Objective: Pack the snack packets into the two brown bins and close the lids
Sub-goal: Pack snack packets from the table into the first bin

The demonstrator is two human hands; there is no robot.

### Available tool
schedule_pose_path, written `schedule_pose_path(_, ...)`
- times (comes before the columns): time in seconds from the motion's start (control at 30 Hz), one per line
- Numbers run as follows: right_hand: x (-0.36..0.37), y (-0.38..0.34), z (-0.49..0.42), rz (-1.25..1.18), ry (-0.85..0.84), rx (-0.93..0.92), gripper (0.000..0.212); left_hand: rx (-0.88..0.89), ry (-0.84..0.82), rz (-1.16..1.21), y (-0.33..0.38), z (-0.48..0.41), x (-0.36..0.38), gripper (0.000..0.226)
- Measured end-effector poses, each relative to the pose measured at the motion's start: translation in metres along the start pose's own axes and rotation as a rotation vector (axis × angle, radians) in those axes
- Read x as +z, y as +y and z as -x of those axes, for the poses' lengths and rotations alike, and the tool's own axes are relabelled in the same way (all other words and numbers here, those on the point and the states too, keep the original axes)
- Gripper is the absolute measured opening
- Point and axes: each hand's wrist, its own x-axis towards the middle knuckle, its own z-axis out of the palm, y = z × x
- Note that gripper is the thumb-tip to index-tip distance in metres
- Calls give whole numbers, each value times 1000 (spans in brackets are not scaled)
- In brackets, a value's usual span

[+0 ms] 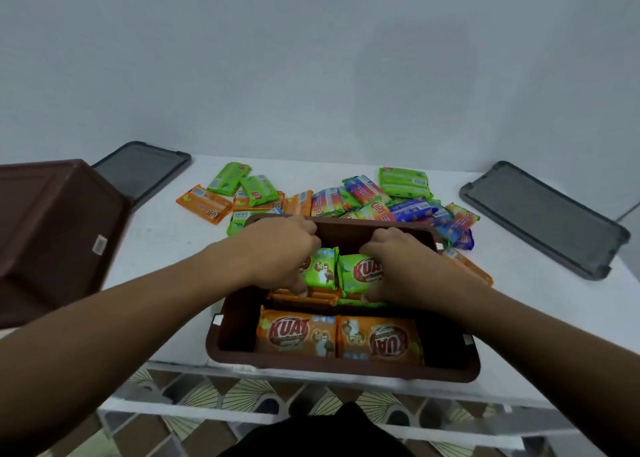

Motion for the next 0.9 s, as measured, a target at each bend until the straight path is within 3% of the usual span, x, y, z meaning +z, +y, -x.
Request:
schedule_pose_path(0.23, 6, -5, 3, 112, 25, -6, 73, -16, 82, -86, 16, 4, 12, 67)
schedule_pose_path(0.47, 3, -5, 7, 122, 73, -46, 86, -4, 107, 51, 7, 10, 5, 64)
schedule_pose_path(0.63, -10, 1, 11, 91, 47, -80, 58, 15, 66, 77, -1, 16, 0, 23)
schedule_pose_path(0.73, -8, 2, 4, 17, 37, -40, 42, -3, 38, 104, 0, 11, 4, 20)
schedule_pose_path(0.9, -8, 6, -2, -31, 3, -7, 39, -40, -11, 201, -2, 8, 6, 16)
